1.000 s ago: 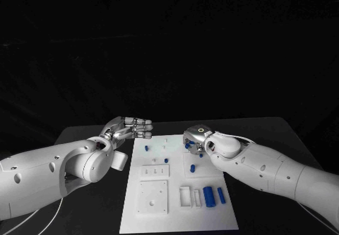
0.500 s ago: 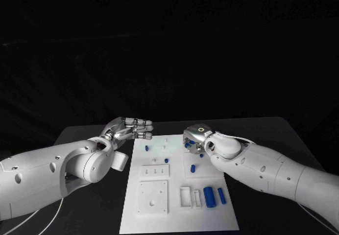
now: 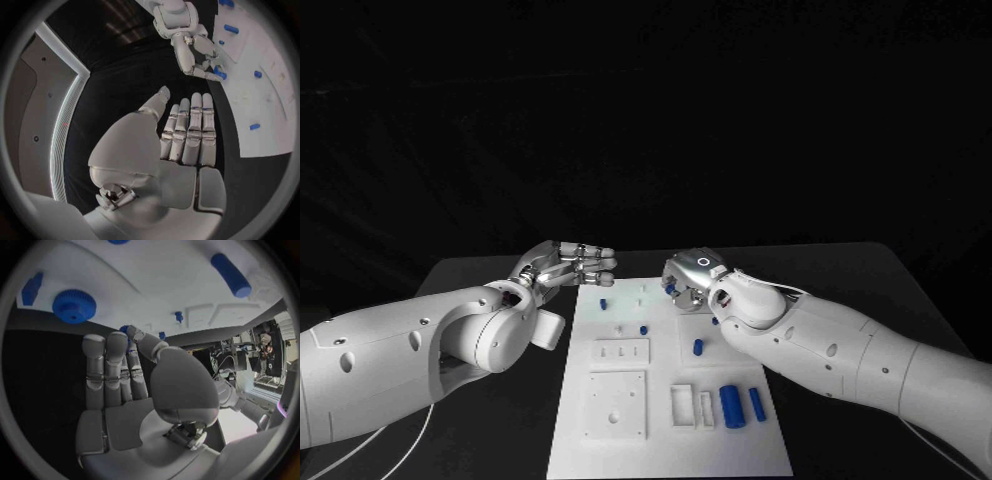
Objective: Assemble the parts on the task board
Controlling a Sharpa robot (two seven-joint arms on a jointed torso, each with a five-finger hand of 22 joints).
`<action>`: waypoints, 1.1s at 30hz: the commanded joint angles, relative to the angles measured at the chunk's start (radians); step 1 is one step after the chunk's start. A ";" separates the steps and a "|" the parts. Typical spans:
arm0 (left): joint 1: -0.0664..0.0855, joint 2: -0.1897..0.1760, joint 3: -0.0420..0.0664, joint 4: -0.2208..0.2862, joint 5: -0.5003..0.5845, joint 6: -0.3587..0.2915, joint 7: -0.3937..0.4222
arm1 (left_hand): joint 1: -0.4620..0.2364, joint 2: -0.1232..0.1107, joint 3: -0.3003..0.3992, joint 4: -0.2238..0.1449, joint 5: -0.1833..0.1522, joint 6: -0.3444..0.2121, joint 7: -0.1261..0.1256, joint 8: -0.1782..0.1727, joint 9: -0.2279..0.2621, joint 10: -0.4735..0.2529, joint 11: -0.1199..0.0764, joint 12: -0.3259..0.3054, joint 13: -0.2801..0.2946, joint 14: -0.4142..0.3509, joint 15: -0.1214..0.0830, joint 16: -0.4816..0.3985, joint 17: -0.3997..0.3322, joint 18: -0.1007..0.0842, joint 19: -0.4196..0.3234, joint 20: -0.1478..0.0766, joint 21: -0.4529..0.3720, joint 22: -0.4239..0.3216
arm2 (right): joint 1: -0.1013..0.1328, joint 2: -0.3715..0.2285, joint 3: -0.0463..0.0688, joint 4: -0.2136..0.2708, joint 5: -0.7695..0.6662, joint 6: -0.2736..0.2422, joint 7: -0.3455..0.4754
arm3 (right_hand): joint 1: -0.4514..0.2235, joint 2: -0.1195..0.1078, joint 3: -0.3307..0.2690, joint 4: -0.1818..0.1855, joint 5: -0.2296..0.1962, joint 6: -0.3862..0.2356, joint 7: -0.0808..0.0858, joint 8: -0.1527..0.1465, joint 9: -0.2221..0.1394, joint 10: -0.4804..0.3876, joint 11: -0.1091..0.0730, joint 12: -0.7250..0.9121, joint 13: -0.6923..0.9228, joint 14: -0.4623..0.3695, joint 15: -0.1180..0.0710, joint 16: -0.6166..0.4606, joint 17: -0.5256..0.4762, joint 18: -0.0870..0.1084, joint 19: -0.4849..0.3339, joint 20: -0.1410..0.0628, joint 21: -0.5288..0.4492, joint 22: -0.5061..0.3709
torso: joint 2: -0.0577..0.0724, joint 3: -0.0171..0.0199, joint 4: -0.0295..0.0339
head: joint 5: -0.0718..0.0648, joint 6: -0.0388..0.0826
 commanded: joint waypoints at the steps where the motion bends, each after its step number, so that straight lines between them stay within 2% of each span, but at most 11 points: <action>1: 0.003 0.004 0.001 -0.003 -0.005 0.014 0.005 | -0.011 0.003 0.000 -0.003 -0.002 -0.002 0.002 0.002 0.002 -0.004 0.003 0.003 0.001 -0.001 0.001 -0.002 0.000 -0.016 -0.005 -0.001 0.003 -0.001 | 0.005 0.023 0.001 -0.011 -0.023 -0.028 -0.028 | 0.011 -0.002 0.001 0.006 -0.002 0.007 0.002 0.004 -0.001 0.026 -0.019 0.001 0.003 0.003 -0.007 -0.005 0.001 -0.008 0.001 -0.004 -0.003 0.001 | 0.003 -0.0006 0.0029 | 0.001 0.004; 5: 0.004 0.006 0.001 -0.005 -0.007 0.014 0.005 | -0.011 0.003 0.000 -0.003 -0.002 -0.002 0.002 0.002 0.002 -0.004 0.003 0.003 0.001 -0.001 0.001 -0.002 0.000 -0.016 -0.005 -0.001 0.003 -0.001 | 0.009 0.056 0.001 -0.038 -0.023 -0.027 -0.032 | 0.011 -0.003 0.002 0.005 -0.001 0.008 0.002 0.004 -0.001 0.027 -0.019 0.001 0.003 0.004 -0.007 -0.008 0.005 -0.008 0.007 -0.003 -0.022 0.020 | 0.003 -0.0004 0.0023 | 0.005 0.004; 7: 0.004 0.007 0.001 -0.007 -0.008 0.015 0.005 | -0.011 0.003 0.000 -0.003 -0.002 -0.002 0.002 0.002 0.002 -0.004 0.003 0.003 0.001 -0.001 0.001 -0.002 0.000 -0.016 -0.005 -0.001 0.003 -0.001 | 0.011 0.076 0.001 -0.059 -0.023 -0.025 -0.032 | 0.011 -0.003 0.003 0.004 -0.001 0.007 0.002 0.004 -0.001 0.026 -0.018 0.001 0.003 0.004 -0.007 -0.009 0.006 -0.008 0.009 -0.003 -0.029 0.027 | 0.001 0.0003 -0.0006 | 0.008 0.002; 14: 0.007 0.007 0.001 -0.006 -0.012 0.014 0.006 | -0.012 0.004 0.000 -0.006 -0.001 -0.001 0.002 0.002 0.001 -0.005 0.003 0.003 0.001 -0.002 0.002 -0.002 0.000 -0.016 -0.006 -0.001 0.005 -0.002 | 0.015 0.129 0.001 -0.117 -0.022 -0.023 -0.028 | 0.010 -0.001 0.001 0.003 -0.001 0.006 0.003 0.004 -0.001 0.024 -0.018 0.001 0.003 0.005 -0.006 -0.010 0.008 -0.008 0.013 -0.003 -0.043 0.042 | 0.007 0.0014 0.0020 | 0.008 0.006; 22: 0.013 0.011 0.002 -0.004 -0.014 0.013 0.006 | -0.012 0.004 0.000 -0.006 -0.001 -0.001 0.002 0.002 0.001 -0.005 0.003 0.003 0.001 -0.002 0.002 -0.002 0.000 -0.016 -0.006 -0.001 0.005 -0.002 | 0.017 0.164 0.001 -0.163 -0.020 -0.024 -0.023 | 0.009 0.000 0.000 0.002 -0.001 0.007 0.003 0.004 -0.001 0.024 -0.018 0.001 0.003 0.004 -0.006 -0.010 0.008 -0.008 0.017 -0.003 -0.049 0.051 | 0.016 -0.0034 0.0155 | 0.002 0.009; 32: 0.023 0.014 0.002 0.000 -0.018 0.011 0.007 | -0.012 0.004 0.000 -0.006 -0.001 -0.001 0.002 0.002 0.001 -0.005 0.003 0.003 0.001 -0.002 0.002 -0.002 0.000 -0.016 -0.006 -0.001 0.005 -0.002 | 0.019 0.183 0.001 -0.191 -0.019 -0.024 -0.018 | 0.009 0.000 0.000 -0.001 -0.001 0.005 0.003 0.004 -0.001 0.022 -0.017 0.001 0.003 0.005 -0.006 -0.009 0.008 -0.008 0.024 -0.002 -0.066 0.071 | 0.026 -0.0087 0.0251 | -0.005 0.018; 33: 0.023 0.013 0.002 0.001 -0.018 0.011 0.007 | -0.012 0.004 0.000 -0.006 -0.001 -0.001 0.002 0.002 0.001 -0.005 0.003 0.003 0.001 -0.002 0.002 -0.002 0.000 -0.016 -0.006 -0.001 0.005 -0.002 | 0.019 0.184 0.001 -0.193 -0.019 -0.024 -0.019 | 0.009 0.000 0.000 -0.001 -0.001 0.005 0.003 0.004 -0.001 0.022 -0.017 0.001 0.003 0.005 -0.006 -0.009 0.008 -0.008 0.024 -0.002 -0.066 0.071 | 0.026 -0.0085 0.0244 | -0.005 0.018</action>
